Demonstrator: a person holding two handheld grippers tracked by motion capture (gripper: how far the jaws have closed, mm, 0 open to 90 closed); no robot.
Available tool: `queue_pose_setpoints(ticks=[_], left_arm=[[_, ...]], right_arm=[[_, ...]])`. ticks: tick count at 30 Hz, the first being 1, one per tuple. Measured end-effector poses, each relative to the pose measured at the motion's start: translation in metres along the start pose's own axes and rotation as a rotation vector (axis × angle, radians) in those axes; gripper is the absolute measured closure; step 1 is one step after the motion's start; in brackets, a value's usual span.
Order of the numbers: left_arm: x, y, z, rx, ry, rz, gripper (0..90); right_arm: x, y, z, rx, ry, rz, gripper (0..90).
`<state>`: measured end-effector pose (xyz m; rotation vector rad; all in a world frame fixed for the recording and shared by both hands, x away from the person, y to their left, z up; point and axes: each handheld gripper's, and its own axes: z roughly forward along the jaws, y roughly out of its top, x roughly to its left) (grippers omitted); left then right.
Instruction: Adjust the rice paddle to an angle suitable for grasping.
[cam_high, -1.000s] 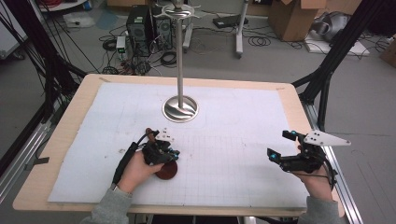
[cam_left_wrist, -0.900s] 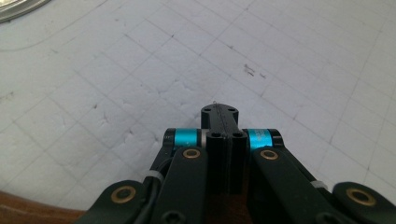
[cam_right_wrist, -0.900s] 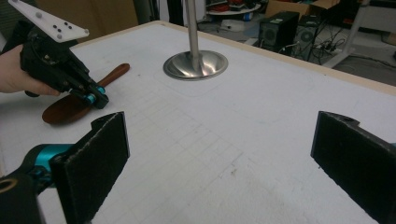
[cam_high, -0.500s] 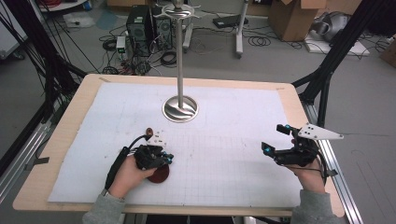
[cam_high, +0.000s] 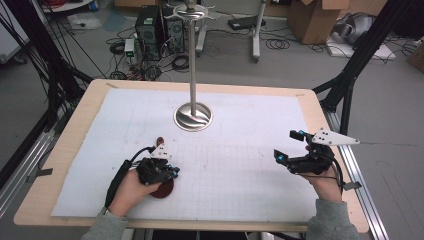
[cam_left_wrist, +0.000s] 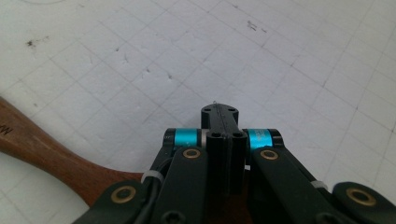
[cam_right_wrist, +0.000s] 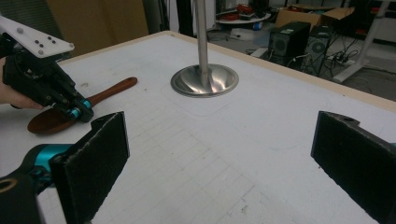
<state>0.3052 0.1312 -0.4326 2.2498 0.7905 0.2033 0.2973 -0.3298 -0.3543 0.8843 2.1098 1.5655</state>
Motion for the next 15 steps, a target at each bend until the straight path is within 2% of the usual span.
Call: queue_pose_setpoints(ticks=[6, 7, 11, 15], left_arm=[[0.001, -0.006, -0.006, 0.003, 0.008, -0.006, 89.5], [0.002, -0.007, -0.007, 0.005, 0.009, -0.006, 89.6], [0.003, -0.011, -0.010, -0.004, 0.009, -0.030, 89.5], [0.004, -0.015, -0.015, -0.005, 0.017, -0.035, 89.5]], right_arm=[[-0.001, 0.003, 0.006, -0.010, 0.010, -0.010, 2.9], [0.000, 0.003, 0.006, -0.008, 0.013, 0.002, 2.9], [0.000, 0.004, 0.011, -0.009, 0.023, -0.003, 2.9], [-0.001, 0.005, 0.016, -0.007, 0.027, -0.002, 2.9]])
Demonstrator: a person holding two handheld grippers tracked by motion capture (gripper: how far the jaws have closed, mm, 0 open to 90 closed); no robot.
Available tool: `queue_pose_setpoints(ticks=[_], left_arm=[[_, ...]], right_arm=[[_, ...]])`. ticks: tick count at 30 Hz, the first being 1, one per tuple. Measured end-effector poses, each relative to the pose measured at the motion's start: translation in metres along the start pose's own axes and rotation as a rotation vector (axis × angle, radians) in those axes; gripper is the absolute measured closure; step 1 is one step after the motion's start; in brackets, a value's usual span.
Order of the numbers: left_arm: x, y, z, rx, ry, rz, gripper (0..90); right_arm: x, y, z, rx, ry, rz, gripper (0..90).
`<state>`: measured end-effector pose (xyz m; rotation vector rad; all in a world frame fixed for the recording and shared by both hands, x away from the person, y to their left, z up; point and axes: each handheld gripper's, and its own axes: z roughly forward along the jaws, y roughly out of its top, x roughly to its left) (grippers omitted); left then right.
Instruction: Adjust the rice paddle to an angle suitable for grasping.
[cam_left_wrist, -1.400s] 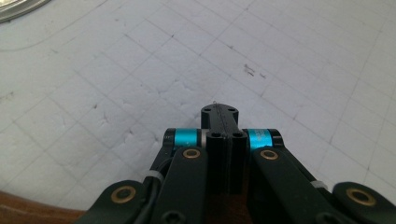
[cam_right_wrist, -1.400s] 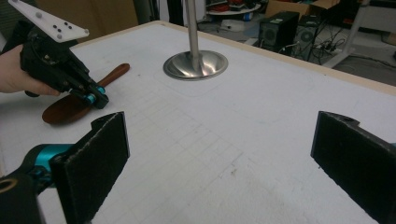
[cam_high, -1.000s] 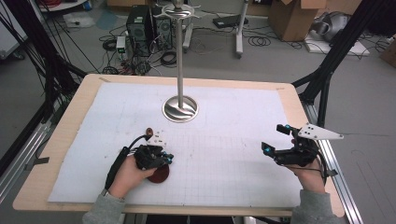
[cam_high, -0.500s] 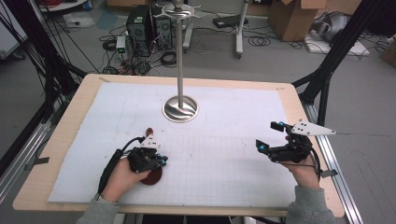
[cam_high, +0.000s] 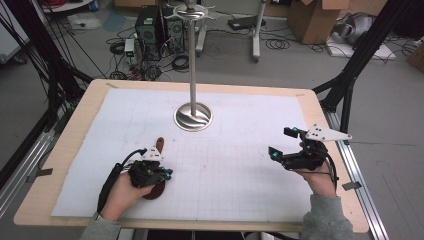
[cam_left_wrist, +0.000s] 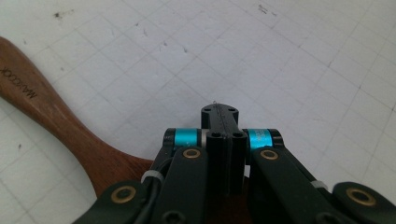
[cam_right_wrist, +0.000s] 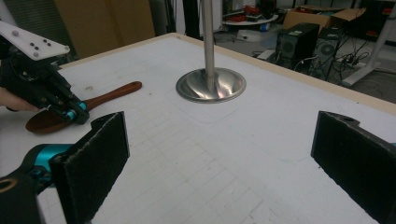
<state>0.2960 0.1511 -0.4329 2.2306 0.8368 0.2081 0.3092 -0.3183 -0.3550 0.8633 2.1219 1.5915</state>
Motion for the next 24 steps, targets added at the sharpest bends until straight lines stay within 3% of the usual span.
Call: queue_pose_setpoints(ticks=[12, 24], left_arm=[[0.006, -0.013, -0.012, -0.006, 0.024, -0.027, 89.5], [0.018, -0.027, -0.027, -0.019, 0.051, -0.088, 89.5]], right_arm=[[0.001, 0.005, 0.012, -0.001, 0.028, -0.007, 2.9], [-0.001, 0.005, 0.022, 0.001, 0.043, -0.005, 2.9]])
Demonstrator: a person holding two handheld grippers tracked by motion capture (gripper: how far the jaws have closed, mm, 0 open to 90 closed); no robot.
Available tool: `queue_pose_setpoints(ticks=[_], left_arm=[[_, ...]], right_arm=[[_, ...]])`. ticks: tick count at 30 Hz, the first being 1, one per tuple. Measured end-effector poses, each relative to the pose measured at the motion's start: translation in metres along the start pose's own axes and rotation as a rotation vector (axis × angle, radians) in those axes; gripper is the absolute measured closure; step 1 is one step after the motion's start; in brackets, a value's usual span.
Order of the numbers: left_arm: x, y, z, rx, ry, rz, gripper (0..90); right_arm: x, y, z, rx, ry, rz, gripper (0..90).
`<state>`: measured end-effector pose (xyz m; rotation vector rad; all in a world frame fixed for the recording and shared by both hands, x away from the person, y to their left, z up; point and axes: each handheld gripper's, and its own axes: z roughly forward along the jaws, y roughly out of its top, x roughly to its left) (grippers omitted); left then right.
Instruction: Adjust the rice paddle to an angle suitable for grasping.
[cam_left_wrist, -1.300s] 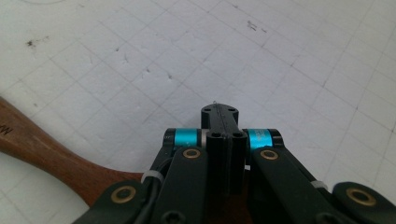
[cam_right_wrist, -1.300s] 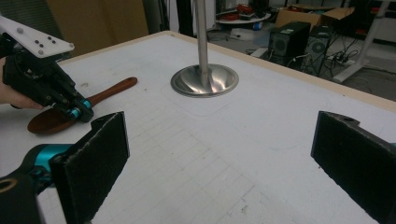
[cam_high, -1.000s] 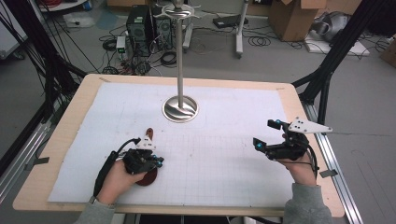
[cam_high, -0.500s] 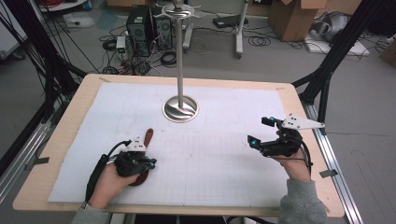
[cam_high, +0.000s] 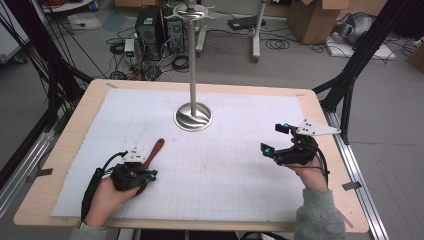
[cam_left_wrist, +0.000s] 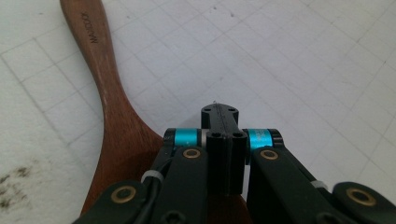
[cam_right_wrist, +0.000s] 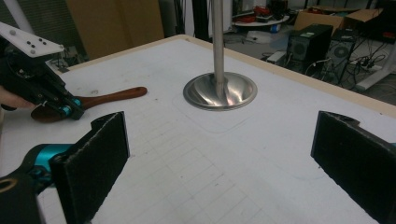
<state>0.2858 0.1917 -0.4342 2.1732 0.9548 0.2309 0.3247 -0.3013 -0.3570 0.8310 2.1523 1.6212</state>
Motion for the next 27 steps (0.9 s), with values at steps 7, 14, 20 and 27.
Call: queue_pose_setpoints(ticks=[7, 14, 20, 27], left_arm=[[0.008, -0.005, -0.006, -0.004, 0.014, -0.023, 89.5], [0.016, -0.011, -0.012, -0.011, 0.025, -0.046, 89.5], [0.019, -0.013, -0.015, -0.018, 0.036, -0.058, 89.5], [0.025, -0.017, -0.019, -0.021, 0.048, -0.071, 89.5]], right_arm=[[0.000, 0.001, 0.002, 0.000, 0.004, -0.001, 2.9], [0.000, 0.001, 0.002, 0.001, 0.003, -0.001, 2.9], [-0.001, 0.001, 0.002, 0.002, 0.002, 0.000, 2.9], [-0.001, 0.000, 0.003, 0.003, 0.001, -0.002, 2.9]])
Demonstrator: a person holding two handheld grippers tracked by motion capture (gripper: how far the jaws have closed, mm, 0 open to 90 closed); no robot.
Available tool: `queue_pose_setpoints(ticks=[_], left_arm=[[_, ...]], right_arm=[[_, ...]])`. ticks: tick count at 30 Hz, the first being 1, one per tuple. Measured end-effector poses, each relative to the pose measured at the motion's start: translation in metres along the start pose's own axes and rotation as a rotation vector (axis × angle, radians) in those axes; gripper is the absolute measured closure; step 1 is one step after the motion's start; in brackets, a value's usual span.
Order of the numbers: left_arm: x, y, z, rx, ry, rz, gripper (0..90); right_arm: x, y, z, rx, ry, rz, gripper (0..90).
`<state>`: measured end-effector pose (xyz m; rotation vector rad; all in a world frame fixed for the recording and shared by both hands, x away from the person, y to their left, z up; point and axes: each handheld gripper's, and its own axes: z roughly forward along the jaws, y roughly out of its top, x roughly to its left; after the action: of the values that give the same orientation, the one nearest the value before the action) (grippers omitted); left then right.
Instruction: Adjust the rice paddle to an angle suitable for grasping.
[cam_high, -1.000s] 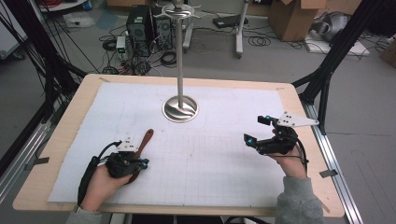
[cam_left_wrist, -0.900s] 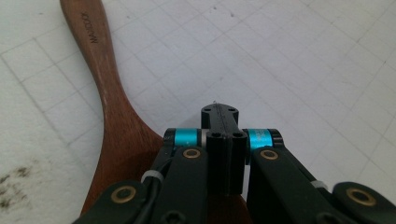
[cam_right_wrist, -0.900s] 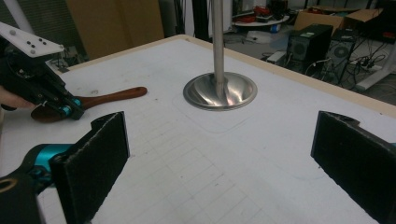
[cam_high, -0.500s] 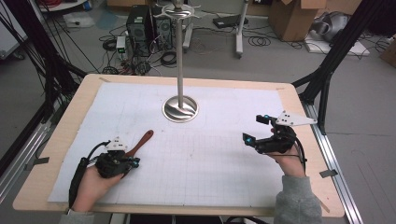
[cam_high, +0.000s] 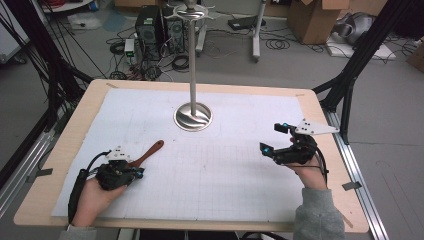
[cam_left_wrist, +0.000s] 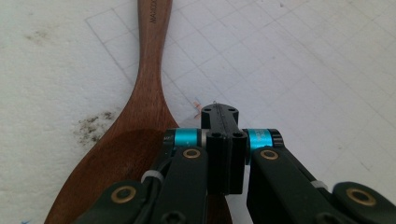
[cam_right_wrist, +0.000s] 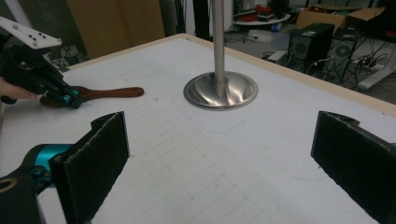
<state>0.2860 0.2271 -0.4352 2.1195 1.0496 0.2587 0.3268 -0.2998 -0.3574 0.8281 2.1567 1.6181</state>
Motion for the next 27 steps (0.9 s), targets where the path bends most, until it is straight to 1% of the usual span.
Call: queue_pose_setpoints(ticks=[3, 4, 5, 6, 12, 15, 16, 18, 20, 23, 24, 26, 27], left_arm=[[0.000, 0.001, 0.000, 0.003, 0.004, 0.011, 89.5], [0.000, 0.001, -0.001, 0.000, -0.001, 0.013, 89.5], [0.000, 0.001, -0.001, -0.016, -0.019, 0.015, 89.5], [0.000, 0.002, -0.003, -0.028, -0.028, 0.017, 89.5], [0.000, 0.011, -0.017, -0.100, -0.032, 0.035, 88.6], [0.000, 0.016, -0.020, -0.132, -0.022, 0.050, 81.3], [-0.001, 0.017, -0.021, -0.145, -0.021, 0.050, 77.0], [-0.001, 0.020, -0.022, -0.158, -0.024, 0.072, 73.3], [-0.001, 0.023, -0.022, -0.163, -0.024, 0.081, 68.8], [0.000, 0.026, -0.021, -0.174, -0.007, 0.091, 61.5], [0.000, 0.028, -0.020, -0.175, -0.001, 0.098, 59.4], [0.001, 0.030, -0.018, -0.180, 0.015, 0.095, 52.4], [0.002, 0.032, -0.017, -0.183, 0.021, 0.090, 50.8]], right_arm=[[0.000, 0.000, 0.000, 0.002, 0.002, 0.001, 2.9], [0.000, 0.000, 0.000, 0.002, 0.002, 0.001, 2.9], [0.000, 0.000, 0.000, 0.000, -0.001, -0.004, 2.9], [0.000, 0.000, 0.000, 0.001, 0.000, -0.002, 2.9], [0.000, 0.000, -0.005, -0.001, -0.003, -0.003, 2.9], [0.002, 0.000, -0.008, 0.007, -0.009, -0.003, 2.9], [0.003, 0.000, -0.009, 0.008, -0.009, -0.007, 2.9], [0.004, 0.000, -0.011, 0.009, -0.013, -0.012, 2.9], [0.004, -0.001, -0.013, 0.010, -0.014, -0.014, 2.9], [0.005, -0.004, -0.015, 0.034, -0.019, -0.007, 2.9], [0.005, -0.005, -0.015, 0.034, -0.022, -0.011, 2.9], [0.005, -0.007, -0.017, 0.038, -0.024, -0.010, 2.9], [0.005, -0.008, -0.019, 0.042, -0.027, -0.005, 2.9]])
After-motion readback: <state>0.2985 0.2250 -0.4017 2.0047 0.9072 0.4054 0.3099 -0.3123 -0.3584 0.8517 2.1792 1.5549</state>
